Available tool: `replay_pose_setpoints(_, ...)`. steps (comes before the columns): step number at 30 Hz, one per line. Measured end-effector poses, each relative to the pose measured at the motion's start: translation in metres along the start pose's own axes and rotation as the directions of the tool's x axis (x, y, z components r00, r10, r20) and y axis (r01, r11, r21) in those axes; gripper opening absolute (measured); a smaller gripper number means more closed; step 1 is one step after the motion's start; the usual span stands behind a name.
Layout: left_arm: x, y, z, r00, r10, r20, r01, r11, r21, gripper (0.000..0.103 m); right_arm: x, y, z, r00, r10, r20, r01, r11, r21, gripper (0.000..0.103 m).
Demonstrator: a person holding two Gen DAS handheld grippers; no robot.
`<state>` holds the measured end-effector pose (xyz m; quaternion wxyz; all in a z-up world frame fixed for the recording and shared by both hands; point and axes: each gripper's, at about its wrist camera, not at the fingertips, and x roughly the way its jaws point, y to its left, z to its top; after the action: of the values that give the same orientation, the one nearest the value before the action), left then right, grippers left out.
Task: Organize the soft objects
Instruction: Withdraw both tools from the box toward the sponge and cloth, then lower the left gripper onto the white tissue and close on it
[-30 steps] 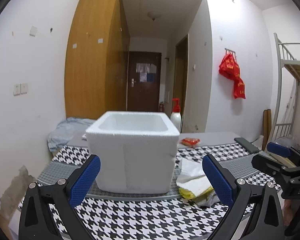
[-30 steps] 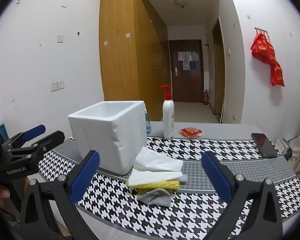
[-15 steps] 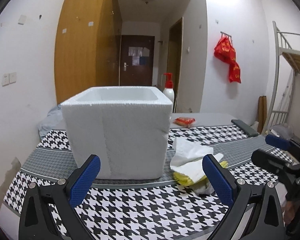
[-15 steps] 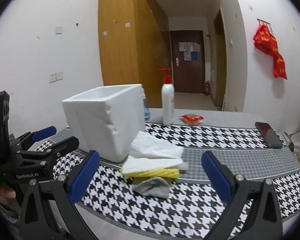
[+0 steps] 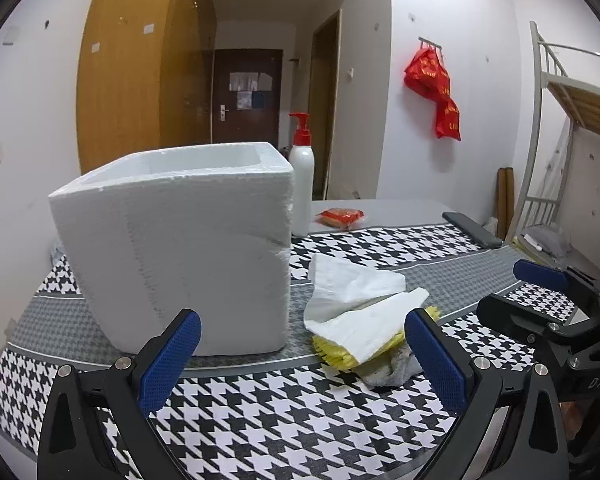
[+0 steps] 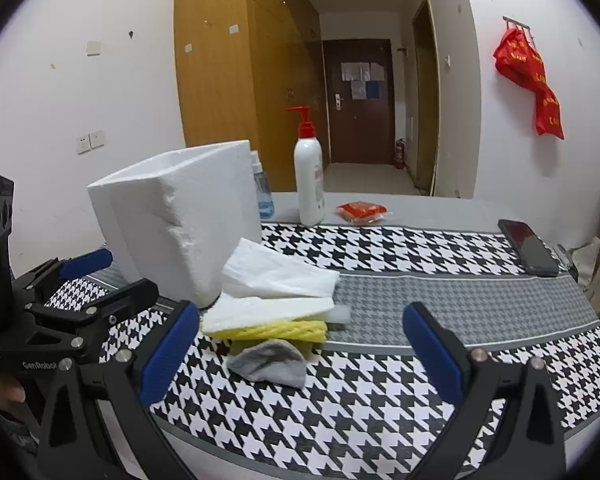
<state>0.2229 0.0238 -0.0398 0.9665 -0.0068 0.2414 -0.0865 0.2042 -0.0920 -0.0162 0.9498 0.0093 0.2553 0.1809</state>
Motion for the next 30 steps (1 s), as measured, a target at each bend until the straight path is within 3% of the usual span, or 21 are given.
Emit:
replay_pose_setpoints(22, 0.045, -0.02, 0.009, 0.993, -0.072, -0.097, 0.076, 0.996, 0.04, 0.102, 0.013, -0.024, -0.006, 0.999, -0.029, -0.046, 0.031, 0.999, 0.029, 0.103)
replay_pose_setpoints(26, 0.058, -0.023, 0.008, 0.987, -0.086, -0.138, 0.093, 0.995, 0.045, 0.091, 0.017, -0.028, -0.008, 0.998, -0.024, -0.057, 0.026, 0.999, 0.038, 0.103)
replay_pose_setpoints(30, 0.066, -0.027, 0.006, 0.984, -0.077, -0.163, 0.089, 0.994, 0.065, 0.086, 0.018, -0.031, -0.009, 0.998, -0.025, -0.062, 0.028, 0.999, 0.045, 0.103)
